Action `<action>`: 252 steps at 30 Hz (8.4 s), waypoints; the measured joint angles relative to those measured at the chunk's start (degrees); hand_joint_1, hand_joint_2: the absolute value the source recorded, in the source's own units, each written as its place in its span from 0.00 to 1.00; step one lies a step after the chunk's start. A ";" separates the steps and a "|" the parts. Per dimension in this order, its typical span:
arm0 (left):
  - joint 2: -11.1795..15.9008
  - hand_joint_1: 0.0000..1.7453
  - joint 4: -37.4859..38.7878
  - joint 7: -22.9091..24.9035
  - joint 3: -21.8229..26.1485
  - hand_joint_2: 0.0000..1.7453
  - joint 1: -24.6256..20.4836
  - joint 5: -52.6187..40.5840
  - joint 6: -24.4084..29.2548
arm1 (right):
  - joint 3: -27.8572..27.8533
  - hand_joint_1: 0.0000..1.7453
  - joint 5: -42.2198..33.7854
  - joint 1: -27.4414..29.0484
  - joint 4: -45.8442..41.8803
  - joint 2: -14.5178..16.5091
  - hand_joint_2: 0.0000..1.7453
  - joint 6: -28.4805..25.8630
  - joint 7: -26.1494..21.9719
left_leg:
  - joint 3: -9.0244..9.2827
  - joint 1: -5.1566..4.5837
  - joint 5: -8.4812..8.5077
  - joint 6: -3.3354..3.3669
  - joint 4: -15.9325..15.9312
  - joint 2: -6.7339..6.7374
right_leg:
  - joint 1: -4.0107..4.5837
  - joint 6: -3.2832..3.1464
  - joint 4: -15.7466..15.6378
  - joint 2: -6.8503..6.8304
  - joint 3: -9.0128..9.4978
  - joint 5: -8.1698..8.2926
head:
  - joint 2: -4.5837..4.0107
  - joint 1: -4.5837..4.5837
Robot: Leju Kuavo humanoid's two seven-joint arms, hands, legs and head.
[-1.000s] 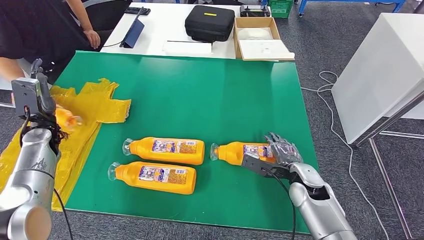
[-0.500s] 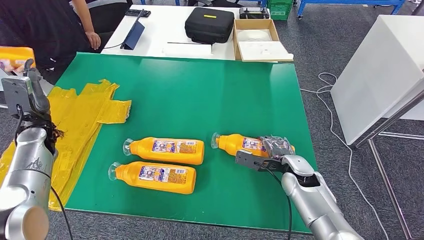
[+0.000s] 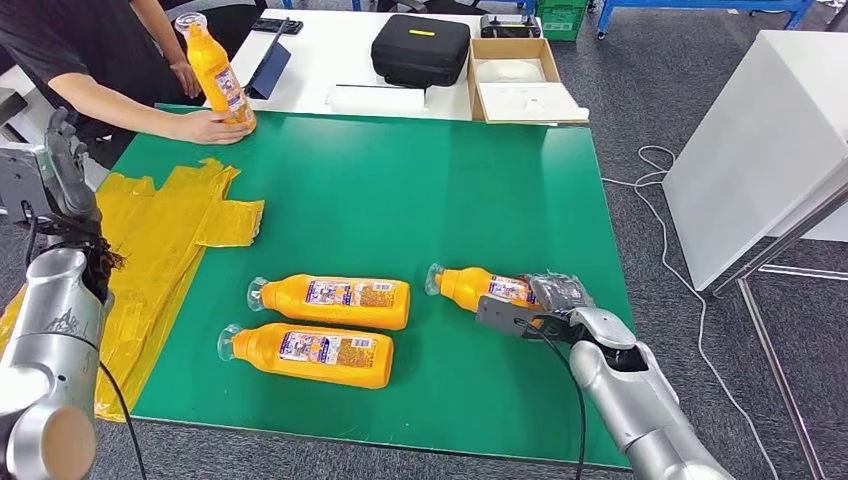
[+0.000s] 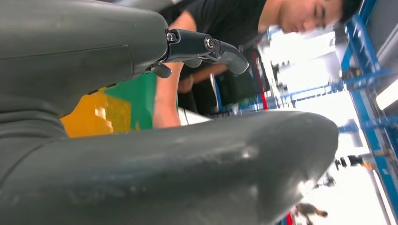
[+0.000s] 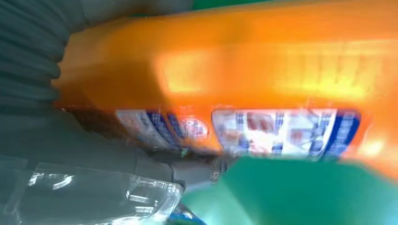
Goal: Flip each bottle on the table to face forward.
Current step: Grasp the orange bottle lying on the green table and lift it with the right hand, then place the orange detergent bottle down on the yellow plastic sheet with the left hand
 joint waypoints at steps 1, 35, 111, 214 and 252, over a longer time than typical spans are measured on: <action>-0.02 0.00 -0.03 0.14 0.00 0.00 0.35 1.01 -1.75 | -0.79 1.00 -1.46 0.18 -1.65 -0.39 1.00 0.74 0.01 | -0.04 -0.03 0.00 0.00 0.00 0.00 | -0.01 0.01 0.01 0.00 -0.01 0.01 | 0.00 -0.01; -11.65 0.00 -18.14 9.03 -23.22 1.00 8.80 35.74 -18.40 | 9.62 0.99 -29.62 -20.02 -3.47 15.85 1.00 -8.55 2.33 | -0.27 -0.03 0.04 0.05 0.02 0.05 | -0.01 0.04 0.04 0.08 -0.28 0.03 | 0.00 -0.01; -18.68 1.00 -17.76 12.51 -29.62 1.00 5.75 43.80 -21.57 | 11.52 0.76 -17.90 -19.57 9.74 27.42 1.00 -13.46 3.47 | -0.33 -0.07 0.05 0.04 0.05 0.11 | 0.01 0.04 0.03 0.09 -0.41 0.03 | 0.00 -0.01; -4.19 0.00 20.14 25.33 -13.46 0.00 8.98 -77.77 42.38 | 10.85 0.00 -23.53 -7.60 -12.55 11.16 0.00 -10.15 0.01 | -0.52 0.05 0.08 -0.01 0.04 0.04 | 0.02 0.04 0.05 0.08 -0.46 0.03 | 0.00 0.02; 1.60 0.00 -1.12 -6.93 17.43 0.00 11.86 4.18 12.93 | 30.70 0.00 9.57 7.07 -16.11 18.26 1.00 -21.80 13.32 | -0.54 0.04 0.04 -0.09 0.00 -0.01 | 0.17 0.00 0.02 0.02 -0.56 -0.02 | 0.00 0.04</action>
